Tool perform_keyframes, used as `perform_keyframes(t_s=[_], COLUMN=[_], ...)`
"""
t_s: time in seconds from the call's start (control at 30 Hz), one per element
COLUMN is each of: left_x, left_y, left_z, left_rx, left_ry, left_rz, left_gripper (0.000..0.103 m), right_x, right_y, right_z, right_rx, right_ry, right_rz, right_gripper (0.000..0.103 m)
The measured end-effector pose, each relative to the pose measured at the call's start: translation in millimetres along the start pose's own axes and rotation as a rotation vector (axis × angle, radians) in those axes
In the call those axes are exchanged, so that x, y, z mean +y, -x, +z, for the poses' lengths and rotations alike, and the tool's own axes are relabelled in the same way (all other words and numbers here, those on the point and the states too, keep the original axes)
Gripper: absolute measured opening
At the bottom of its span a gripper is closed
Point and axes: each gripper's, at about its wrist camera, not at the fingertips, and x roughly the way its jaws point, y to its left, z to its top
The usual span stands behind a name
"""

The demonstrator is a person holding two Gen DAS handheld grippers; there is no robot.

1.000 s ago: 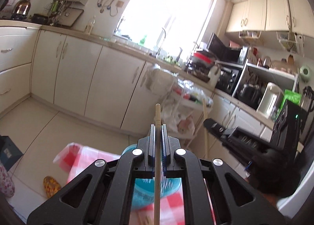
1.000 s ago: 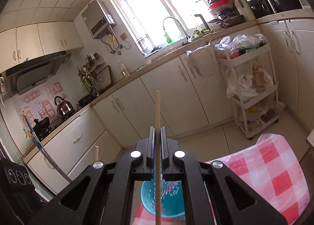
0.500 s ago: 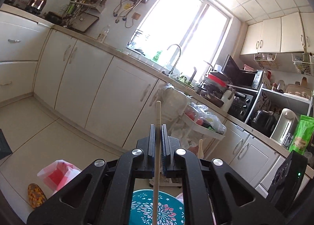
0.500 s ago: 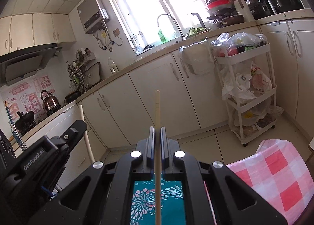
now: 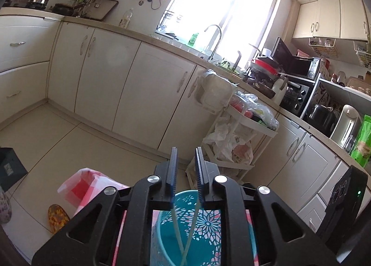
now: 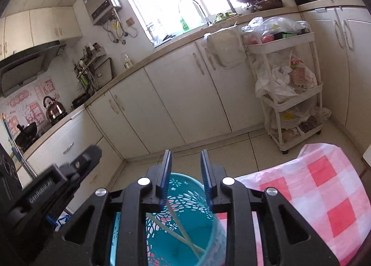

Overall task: Organize utensils
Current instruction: 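Lift the sticks over the teal basket and open both tools to drop them, then return the right tool to the sticks and close on another stick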

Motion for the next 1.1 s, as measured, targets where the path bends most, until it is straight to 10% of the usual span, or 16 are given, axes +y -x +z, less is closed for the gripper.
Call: perform_keyframes(t_s=[0.23, 0.43, 0.7, 1.1], left_x=[18, 23, 22, 11], left_y=[70, 118, 143, 134], left_z=[-14, -82, -167, -190], left_rx=[0.011, 0.172, 0.361, 0.439], left_ry=[-0.016, -0.121, -0.197, -0.219], left_rz=[0.105, 0.177, 0.199, 0.213], left_gripper=[0.061, 0.081, 0.082, 0.083], right_x=[-19, -31, -37, -21], right_y=[71, 98, 75, 57], right_z=[-23, -111, -166, -185], right_rx=[0.015, 0.278, 0.458, 0.498], right_ry=[-0.033, 0.084, 0.167, 0.27], right_rz=[-0.057, -0.12, -0.165, -0.178], right_gripper=[0.03, 0.03, 0.026, 0.025])
